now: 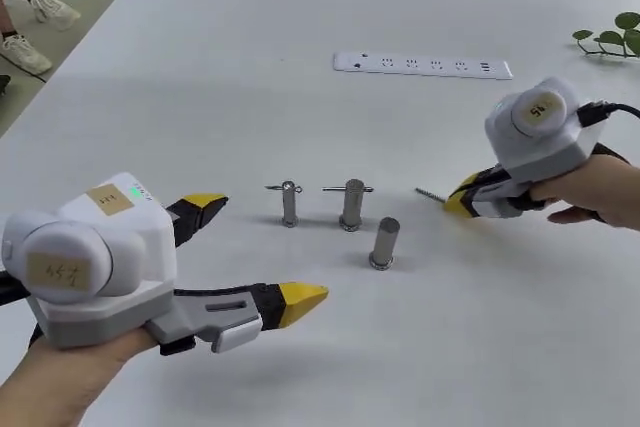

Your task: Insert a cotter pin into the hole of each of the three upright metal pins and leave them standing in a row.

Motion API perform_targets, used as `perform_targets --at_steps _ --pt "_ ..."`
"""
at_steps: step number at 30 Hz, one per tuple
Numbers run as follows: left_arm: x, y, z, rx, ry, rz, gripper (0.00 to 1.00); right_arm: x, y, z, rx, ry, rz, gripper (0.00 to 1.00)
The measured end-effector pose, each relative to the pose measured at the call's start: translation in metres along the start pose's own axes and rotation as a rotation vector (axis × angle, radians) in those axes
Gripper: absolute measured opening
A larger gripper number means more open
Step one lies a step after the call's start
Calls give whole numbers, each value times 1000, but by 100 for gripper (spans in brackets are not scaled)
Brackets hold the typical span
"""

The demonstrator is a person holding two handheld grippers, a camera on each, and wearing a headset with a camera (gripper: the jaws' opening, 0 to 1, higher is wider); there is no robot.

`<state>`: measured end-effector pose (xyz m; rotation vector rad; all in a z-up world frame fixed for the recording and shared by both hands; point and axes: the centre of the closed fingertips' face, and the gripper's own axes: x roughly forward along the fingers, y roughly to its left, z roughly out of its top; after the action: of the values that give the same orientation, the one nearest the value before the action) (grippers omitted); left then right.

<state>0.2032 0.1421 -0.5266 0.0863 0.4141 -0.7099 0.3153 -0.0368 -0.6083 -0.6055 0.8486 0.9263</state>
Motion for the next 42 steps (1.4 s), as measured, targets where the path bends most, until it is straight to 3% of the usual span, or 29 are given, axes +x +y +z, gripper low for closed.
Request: perform_targets --at_steps 3,7,10,24,36,42 --pt "0 -2 -1 3 3 -8 84 1 3 1 -69 26 -1 0" --pt "0 -2 -2 4 8 -11 83 1 2 1 -79 40 2 0" --pt "0 -2 -2 0 7 -10 83 2 3 1 -127 37 6 0" --pt "0 0 -1 0 10 -8 77 -4 3 2 -146 25 -10 0" --pt "5 -5 6 -2 26 -45 65 -30 15 17 -195 -39 -33 0" --pt "11 -10 6 -59 58 -93 54 -43 30 29 -239 -91 -27 0"
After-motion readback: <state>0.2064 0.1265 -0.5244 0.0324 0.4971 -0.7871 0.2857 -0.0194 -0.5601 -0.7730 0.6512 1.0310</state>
